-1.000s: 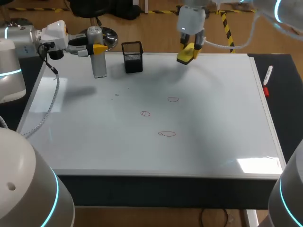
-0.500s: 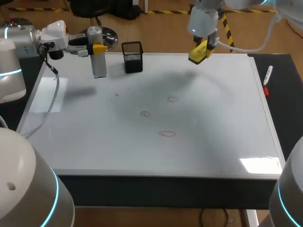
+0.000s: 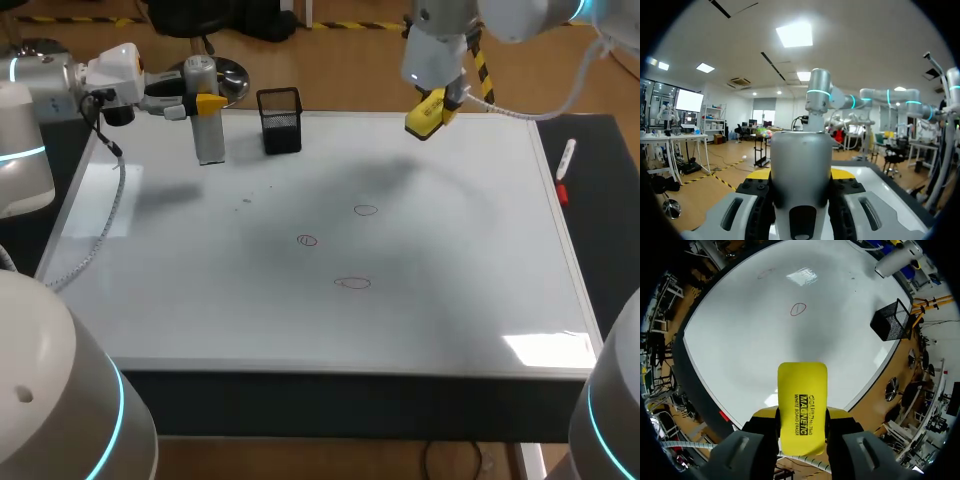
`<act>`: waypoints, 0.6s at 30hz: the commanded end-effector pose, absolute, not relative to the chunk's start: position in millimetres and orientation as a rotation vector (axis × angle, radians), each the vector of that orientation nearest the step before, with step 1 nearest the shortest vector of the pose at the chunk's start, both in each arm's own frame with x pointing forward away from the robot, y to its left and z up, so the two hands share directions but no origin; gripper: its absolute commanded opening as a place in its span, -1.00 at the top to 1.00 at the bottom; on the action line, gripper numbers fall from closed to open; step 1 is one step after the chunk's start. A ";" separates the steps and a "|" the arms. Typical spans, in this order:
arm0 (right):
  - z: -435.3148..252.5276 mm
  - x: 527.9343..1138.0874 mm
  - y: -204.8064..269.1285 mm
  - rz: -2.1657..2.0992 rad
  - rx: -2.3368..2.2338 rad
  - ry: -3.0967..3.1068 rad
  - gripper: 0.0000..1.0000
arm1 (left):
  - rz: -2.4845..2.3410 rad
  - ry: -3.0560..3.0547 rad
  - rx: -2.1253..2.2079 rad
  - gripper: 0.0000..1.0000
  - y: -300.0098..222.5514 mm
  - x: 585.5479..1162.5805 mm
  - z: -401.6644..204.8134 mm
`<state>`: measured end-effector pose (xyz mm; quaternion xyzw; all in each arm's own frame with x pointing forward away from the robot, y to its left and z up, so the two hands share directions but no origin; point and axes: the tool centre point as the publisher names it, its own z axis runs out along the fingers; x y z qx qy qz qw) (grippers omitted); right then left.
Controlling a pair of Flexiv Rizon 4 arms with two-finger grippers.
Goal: Pick up the inspection probe, press it on each red-marked spot on the whiteboard one by one, put down the probe, pick up the eraser, and wipe off all the red marks.
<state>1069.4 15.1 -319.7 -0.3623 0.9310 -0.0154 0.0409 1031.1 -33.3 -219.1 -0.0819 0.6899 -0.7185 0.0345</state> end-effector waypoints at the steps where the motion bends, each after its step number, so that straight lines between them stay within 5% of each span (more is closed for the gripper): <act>1: -317.7 1068.5 14.9 -0.058 -1.111 2.851 1.00 | -2.208 2.119 -0.250 1.00 -33.1 1030.6 -218.3; 18: -339.4 1027.2 -56.1 -0.040 -0.970 2.961 1.00 | -2.208 2.119 -0.250 1.00 -33.1 1030.6 -218.3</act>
